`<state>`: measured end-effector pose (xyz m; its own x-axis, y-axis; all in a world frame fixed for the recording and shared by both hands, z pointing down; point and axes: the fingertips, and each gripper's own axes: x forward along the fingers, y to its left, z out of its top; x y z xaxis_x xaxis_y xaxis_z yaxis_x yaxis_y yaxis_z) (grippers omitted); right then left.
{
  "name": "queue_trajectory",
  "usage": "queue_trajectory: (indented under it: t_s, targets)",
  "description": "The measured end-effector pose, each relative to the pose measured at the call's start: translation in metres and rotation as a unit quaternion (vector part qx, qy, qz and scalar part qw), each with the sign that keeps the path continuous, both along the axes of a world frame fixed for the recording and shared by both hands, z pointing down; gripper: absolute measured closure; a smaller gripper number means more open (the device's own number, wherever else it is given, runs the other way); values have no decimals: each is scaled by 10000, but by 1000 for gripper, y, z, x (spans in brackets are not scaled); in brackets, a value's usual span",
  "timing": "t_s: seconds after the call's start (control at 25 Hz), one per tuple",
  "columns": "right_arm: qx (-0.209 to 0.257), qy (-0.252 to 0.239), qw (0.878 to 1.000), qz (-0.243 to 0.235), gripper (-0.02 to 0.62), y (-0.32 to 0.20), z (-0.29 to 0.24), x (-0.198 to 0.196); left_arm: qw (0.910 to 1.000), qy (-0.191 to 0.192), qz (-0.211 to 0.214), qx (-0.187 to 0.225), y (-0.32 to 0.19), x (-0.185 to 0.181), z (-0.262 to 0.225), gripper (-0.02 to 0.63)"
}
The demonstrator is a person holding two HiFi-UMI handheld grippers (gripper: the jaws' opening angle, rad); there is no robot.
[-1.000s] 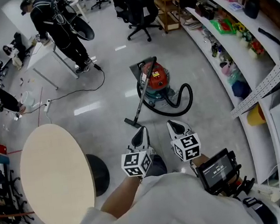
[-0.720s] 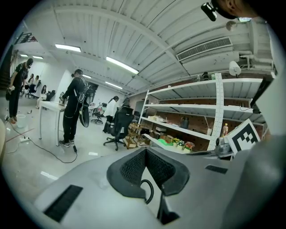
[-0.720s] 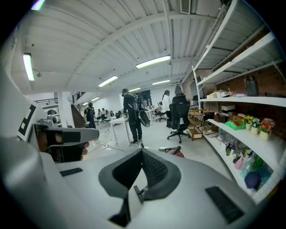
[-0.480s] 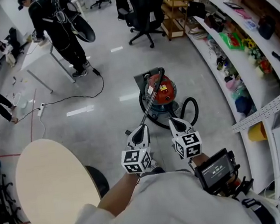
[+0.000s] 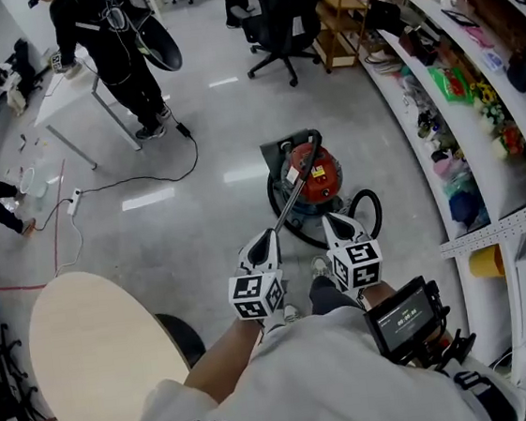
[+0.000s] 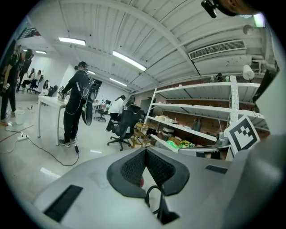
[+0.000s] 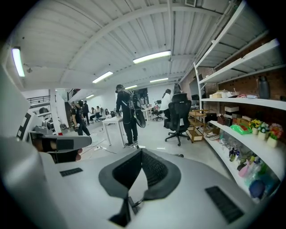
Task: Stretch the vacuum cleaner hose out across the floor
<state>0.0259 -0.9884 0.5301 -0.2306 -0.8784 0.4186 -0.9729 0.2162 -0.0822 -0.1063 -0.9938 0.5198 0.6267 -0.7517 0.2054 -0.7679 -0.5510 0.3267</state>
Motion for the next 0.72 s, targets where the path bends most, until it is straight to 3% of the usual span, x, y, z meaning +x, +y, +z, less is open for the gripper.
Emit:
queue_trajectory:
  t_s: [0.4, 0.72]
  targets:
    - [-330, -125, 9994, -24, 597, -99, 32, 47, 9984, -329, -38, -466, -95, 39, 40, 604]
    - [-832, -197, 9963, 2, 597, -192, 96, 100, 9930, -747, 16, -920, -180, 80, 106, 604]
